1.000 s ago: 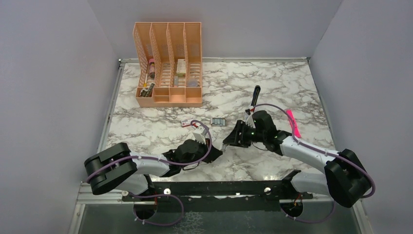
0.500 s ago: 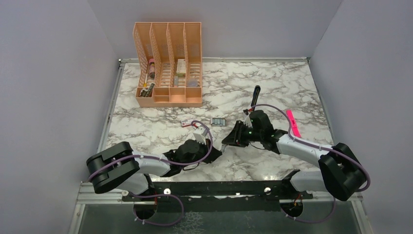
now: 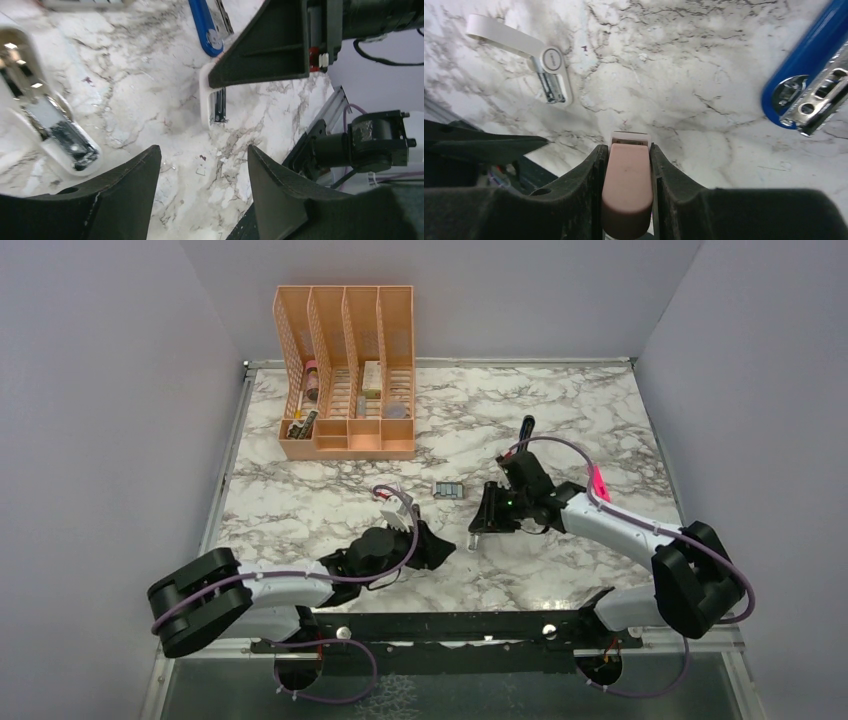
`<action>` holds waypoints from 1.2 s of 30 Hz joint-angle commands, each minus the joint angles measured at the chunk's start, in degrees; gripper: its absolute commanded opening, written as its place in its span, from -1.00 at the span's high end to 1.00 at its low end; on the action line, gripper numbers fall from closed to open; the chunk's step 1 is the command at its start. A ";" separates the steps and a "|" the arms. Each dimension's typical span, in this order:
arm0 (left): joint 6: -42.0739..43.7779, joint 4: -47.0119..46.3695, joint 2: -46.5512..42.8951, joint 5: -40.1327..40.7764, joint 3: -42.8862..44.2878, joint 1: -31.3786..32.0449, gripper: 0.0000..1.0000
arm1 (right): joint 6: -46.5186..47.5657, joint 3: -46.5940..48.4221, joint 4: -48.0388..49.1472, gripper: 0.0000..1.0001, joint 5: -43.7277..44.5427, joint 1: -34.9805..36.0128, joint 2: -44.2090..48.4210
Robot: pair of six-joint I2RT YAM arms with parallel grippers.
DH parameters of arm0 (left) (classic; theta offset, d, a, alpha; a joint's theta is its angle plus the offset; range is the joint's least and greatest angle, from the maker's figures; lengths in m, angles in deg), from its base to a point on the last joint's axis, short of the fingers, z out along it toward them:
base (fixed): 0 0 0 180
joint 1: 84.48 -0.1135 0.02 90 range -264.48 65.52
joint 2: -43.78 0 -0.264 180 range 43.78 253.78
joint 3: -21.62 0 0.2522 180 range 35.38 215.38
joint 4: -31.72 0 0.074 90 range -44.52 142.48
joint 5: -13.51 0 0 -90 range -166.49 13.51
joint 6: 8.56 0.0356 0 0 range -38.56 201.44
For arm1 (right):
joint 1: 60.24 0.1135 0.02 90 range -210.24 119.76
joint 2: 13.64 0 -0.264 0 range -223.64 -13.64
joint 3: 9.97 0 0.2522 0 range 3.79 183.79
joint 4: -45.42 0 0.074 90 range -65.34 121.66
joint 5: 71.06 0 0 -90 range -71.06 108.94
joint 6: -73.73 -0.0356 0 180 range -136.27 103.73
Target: Load the staples into the stapler
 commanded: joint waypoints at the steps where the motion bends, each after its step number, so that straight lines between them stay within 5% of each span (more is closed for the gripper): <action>1: 3.36 9.83 -7.43 7.17 2.22 -1.41 -0.32 | 6.41 3.60 -10.05 0.52 5.87 0.28 -1.89; 13: 9.08 40.36 -16.90 21.99 14.21 -2.37 -0.36 | 9.07 6.97 -12.47 0.50 9.53 0.39 -6.71; 26: 8.03 42.40 -16.50 22.29 14.44 -2.64 -0.36 | 10.41 8.68 -13.57 0.42 11.42 1.18 -11.42; 36: 8.20 42.80 -16.27 22.44 14.39 -2.81 -0.37 | 11.86 9.20 -11.62 0.08 10.43 1.61 -12.01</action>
